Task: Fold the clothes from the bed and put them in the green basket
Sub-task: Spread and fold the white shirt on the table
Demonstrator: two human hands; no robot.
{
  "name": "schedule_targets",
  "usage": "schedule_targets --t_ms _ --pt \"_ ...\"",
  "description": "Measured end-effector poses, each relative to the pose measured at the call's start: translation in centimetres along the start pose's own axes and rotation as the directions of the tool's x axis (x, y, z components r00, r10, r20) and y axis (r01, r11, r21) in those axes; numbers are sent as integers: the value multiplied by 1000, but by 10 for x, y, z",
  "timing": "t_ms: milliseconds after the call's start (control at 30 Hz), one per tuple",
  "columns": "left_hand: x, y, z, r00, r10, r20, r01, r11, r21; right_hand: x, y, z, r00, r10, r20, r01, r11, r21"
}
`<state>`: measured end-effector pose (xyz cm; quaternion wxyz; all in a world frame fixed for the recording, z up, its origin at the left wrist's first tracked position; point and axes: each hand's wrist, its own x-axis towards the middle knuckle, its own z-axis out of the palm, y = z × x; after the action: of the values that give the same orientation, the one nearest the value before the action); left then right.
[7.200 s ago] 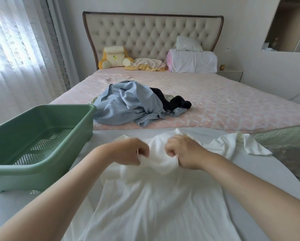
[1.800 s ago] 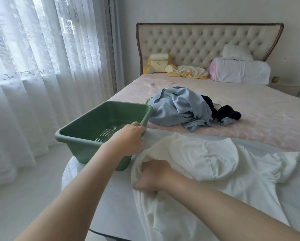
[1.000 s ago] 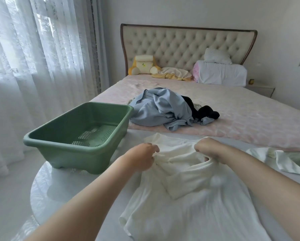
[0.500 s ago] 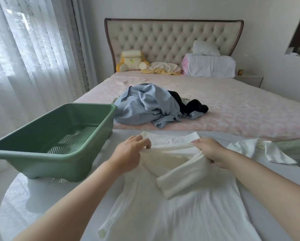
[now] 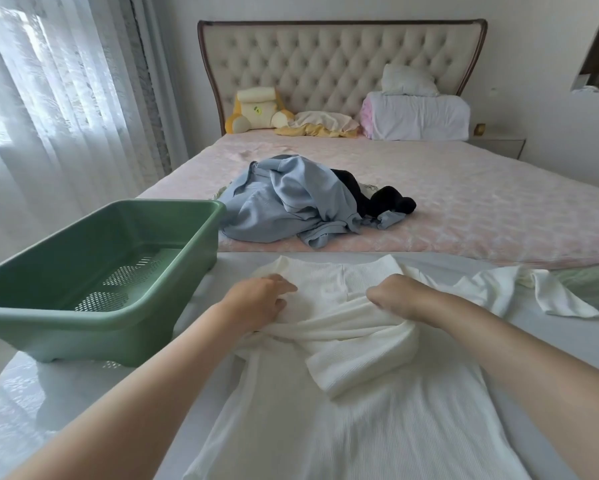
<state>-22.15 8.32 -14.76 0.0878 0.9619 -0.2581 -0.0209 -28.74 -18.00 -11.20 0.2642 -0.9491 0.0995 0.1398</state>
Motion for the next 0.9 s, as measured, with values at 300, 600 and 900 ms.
schedule_targets --t_ms 300,600,900 --pt "21 -15 3 828 -264 -494 233 964 -125 12 16 1 939 -141 -314 214 954 211" --pt "5 33 5 962 246 -121 -262 954 -142 -18 3 -7 983 185 -22 -179 909 -376" --pt "-4 0 8 901 302 -311 -330 943 -43 -17 38 -27 989 98 112 -142 854 501"
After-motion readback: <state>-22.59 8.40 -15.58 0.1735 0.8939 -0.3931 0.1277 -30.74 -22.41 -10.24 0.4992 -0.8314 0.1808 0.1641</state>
